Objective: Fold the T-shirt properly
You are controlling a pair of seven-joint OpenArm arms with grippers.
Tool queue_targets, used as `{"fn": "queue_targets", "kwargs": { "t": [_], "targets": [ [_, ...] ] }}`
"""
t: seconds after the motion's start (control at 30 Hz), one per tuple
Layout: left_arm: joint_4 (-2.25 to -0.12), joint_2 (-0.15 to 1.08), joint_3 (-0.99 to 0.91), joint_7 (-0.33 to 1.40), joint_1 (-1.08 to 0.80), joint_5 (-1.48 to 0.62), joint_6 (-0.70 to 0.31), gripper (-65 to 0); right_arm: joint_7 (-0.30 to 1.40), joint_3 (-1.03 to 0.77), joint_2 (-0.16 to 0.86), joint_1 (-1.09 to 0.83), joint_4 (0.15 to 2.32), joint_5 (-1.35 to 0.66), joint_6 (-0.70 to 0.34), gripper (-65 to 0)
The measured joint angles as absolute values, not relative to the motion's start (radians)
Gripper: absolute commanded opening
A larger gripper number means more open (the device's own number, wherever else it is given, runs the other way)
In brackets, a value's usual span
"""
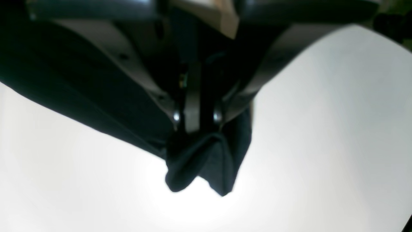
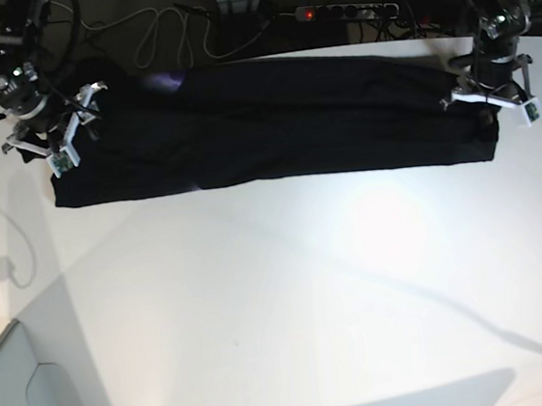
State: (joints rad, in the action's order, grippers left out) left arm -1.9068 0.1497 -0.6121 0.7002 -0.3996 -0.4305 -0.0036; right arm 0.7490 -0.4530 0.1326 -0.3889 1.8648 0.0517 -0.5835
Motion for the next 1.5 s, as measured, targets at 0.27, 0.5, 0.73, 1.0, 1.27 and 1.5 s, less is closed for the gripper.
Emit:
{"fn": "queue_targets", "kwargs": {
  "t": [0.27,0.5,0.73,1.0,1.27,1.5],
  "targets": [
    [-1.790,0.155,-0.619,0.693,-0.402,-0.430,-0.001,-65.0,0.749,-0.453,0.132,-0.389,1.865,0.052,-0.583,-26.0],
    [-1.703,0.160,-0.619,0.693,-0.387,-0.434,-0.001,-62.3,0.749,-0.452,0.133,-0.389,1.865,0.052,-0.584,-26.0],
    [-1.704,0.161,-0.619,0.696,-0.377,-0.434,0.004,-47.5,0.749,-0.452,0.133,-0.389,1.865,0.052,-0.583,-26.0],
    [-1.761,0.147,-0.661,0.699,-0.376,-0.443,0.002,-29.9,0.749,-0.452,0.133,-0.389,1.865,0.052,-0.583,-26.0],
    [-1.713,0.166,-0.717,0.701,-0.361,-0.437,0.000,-28.2,0.750,-0.449,0.133,-0.389,1.865,0.052,-0.583,-26.0],
    [-1.623,0.179,-0.674,0.693,-0.313,-0.437,-0.001,-28.1,0.752,-0.448,0.132,-0.389,1.865,0.052,-0.583,-26.0]
  ]
}}
